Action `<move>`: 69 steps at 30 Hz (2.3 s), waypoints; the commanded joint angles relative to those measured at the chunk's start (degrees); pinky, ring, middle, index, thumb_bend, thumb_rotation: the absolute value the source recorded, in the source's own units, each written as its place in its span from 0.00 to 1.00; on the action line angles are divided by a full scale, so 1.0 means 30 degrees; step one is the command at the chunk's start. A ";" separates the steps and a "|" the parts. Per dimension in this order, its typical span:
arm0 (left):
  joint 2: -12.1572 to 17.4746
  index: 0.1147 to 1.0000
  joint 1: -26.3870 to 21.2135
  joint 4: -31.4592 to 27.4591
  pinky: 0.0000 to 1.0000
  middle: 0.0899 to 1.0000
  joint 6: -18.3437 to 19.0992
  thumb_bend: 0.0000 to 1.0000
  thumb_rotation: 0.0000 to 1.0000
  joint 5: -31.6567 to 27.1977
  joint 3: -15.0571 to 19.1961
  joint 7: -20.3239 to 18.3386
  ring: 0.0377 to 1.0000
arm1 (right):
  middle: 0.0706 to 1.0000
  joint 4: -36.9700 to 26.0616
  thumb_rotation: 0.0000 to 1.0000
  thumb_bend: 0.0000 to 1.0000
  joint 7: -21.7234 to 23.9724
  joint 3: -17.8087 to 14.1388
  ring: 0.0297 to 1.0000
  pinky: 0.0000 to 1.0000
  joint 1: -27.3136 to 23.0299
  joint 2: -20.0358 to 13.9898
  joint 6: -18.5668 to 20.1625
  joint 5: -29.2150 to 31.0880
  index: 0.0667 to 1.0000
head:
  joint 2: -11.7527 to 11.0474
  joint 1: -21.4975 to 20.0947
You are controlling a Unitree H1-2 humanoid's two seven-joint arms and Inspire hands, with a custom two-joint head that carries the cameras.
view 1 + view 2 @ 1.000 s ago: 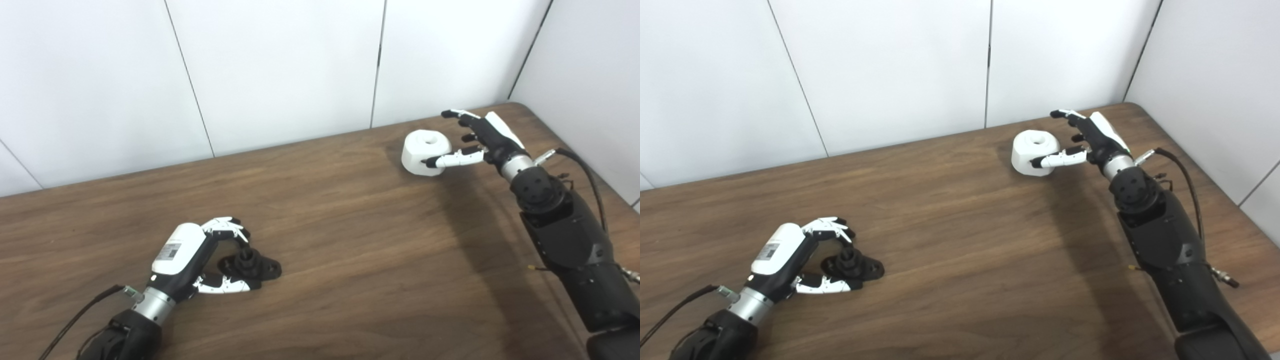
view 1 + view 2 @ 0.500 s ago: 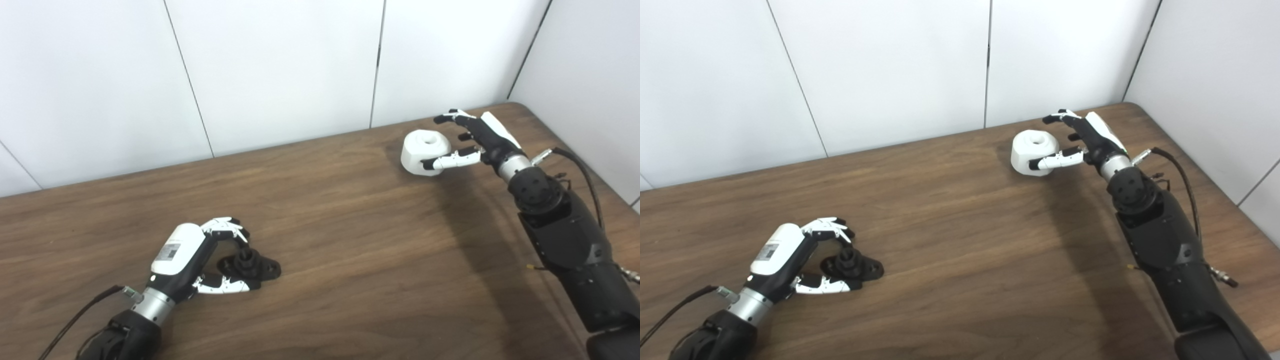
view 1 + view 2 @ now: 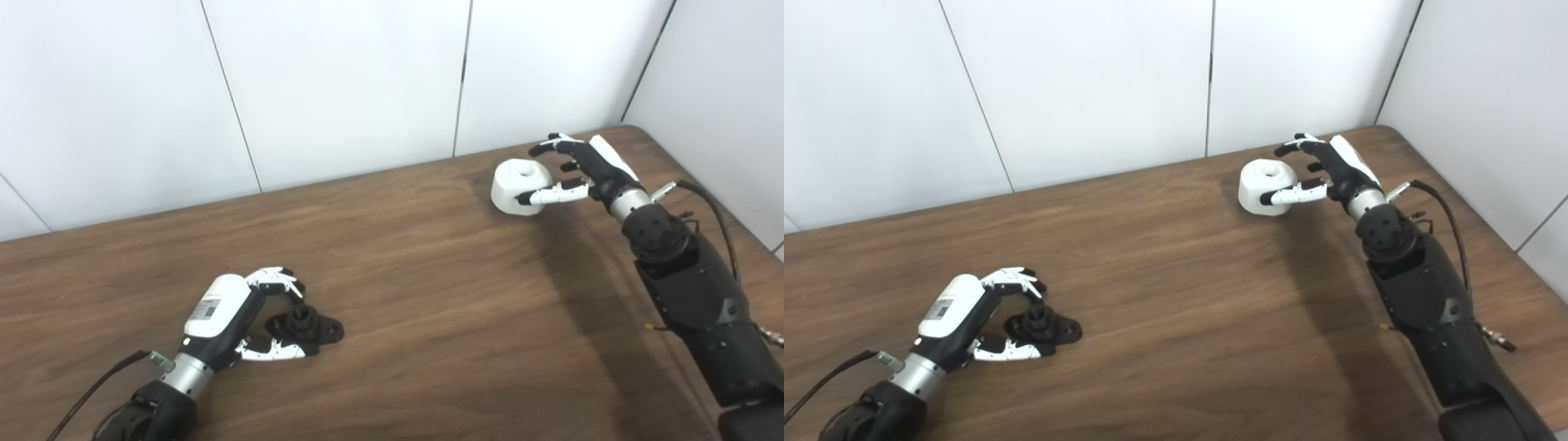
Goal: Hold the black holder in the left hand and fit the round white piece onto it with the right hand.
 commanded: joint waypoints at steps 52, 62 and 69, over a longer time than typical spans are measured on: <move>0.0668 0.42 0.0013 -0.0121 0.93 0.67 0.0212 0.52 0.05 -0.0280 0.0698 -0.0731 0.80 | 0.97 -0.0050 0.31 0.88 -0.0345 0.0389 0.96 0.84 -0.0745 -0.0960 -0.0475 -0.1214 0.76 | 0.0052 0.0123; 0.0585 0.42 -0.0048 0.0117 0.92 0.68 0.0093 0.52 0.05 -0.0385 0.0699 -0.0674 0.80 | 0.96 0.0171 0.31 0.85 -0.0691 0.0030 0.96 0.84 -0.0639 -0.0774 -0.0963 -0.0985 0.75 | -0.0020 0.0146; 0.0574 0.42 -0.0089 0.0062 0.92 0.68 0.0256 0.52 0.05 -0.0179 0.0735 -0.0499 0.80 | 0.96 0.0118 0.31 0.85 -0.0615 0.0025 0.95 0.83 -0.0734 -0.0825 -0.0916 -0.0994 0.75 | -0.0016 0.0112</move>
